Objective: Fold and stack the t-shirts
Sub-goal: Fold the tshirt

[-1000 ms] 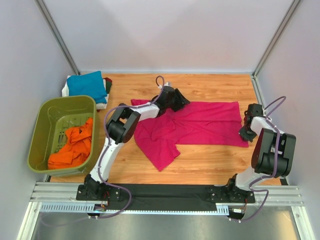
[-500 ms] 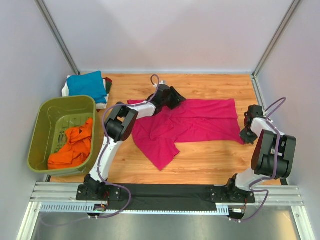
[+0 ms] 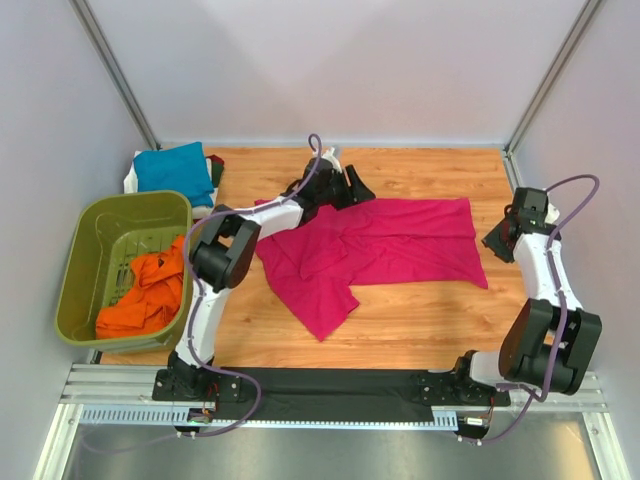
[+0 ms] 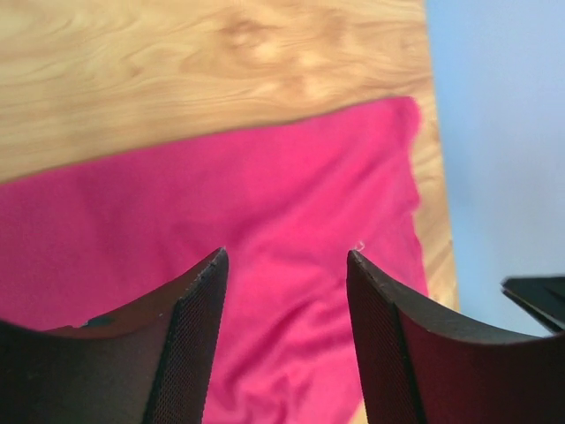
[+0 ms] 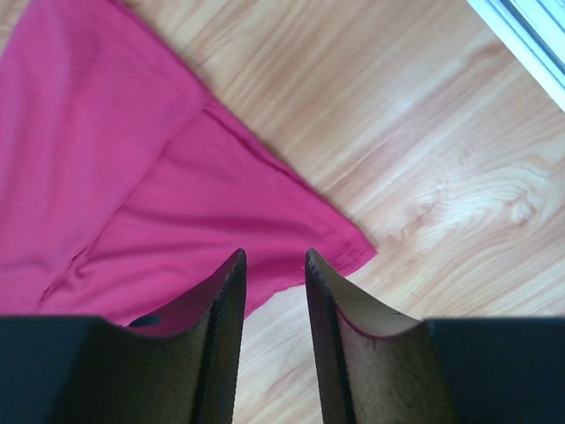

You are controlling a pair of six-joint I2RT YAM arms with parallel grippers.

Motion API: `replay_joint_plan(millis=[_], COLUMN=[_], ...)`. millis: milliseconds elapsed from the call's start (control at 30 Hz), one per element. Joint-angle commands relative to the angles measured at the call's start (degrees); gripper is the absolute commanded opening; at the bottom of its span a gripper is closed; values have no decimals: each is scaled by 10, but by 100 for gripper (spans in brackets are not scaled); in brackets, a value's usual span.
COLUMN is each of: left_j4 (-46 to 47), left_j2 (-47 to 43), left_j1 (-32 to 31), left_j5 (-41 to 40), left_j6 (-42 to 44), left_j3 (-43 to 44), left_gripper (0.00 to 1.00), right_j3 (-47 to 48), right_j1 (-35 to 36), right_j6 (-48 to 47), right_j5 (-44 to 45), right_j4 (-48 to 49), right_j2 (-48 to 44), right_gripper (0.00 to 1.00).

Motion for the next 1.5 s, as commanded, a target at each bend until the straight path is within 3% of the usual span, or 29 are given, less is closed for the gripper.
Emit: replay_joint_plan(millis=[0,200,433,567,667,833,1133,1267,1467], left_j4=[12,-164,-237,-277,-300,-347,-338,-305,-267], left_j2=[-150,-274,-471,-557,-583,-612,-604,-569,-537], left_j1=[1,3,10,19,30,39,45,46,46], left_j5=[18,-42,-163,-231,-237,-239,-246,-223,-210], left_j6=[79,72,-24,-44,-67,-87,-74,-52,-33], left_j3=[-22,-90,-367,-444,-484,-529,-568,-576,-593], left_gripper=[65,64,64,64,64,64,65,65,61], right_j3=[1,-22,-23,-57,-75,-67,-88,-57,86], right_j1=[13,66,155,195,211,248,320,321,300], right_j6=[3,-9,-16,0,1,8,38,28,-5], right_j5=[-49,-74,-46,-58,-58,-55,-38,13,124], right_j4=[0,35,44,75,99,90,44,-19,-155], right_j2=[-17,15,67,75,96,132,123,97,73], right_gripper=[35,26,20,21,20,8,6,7,20])
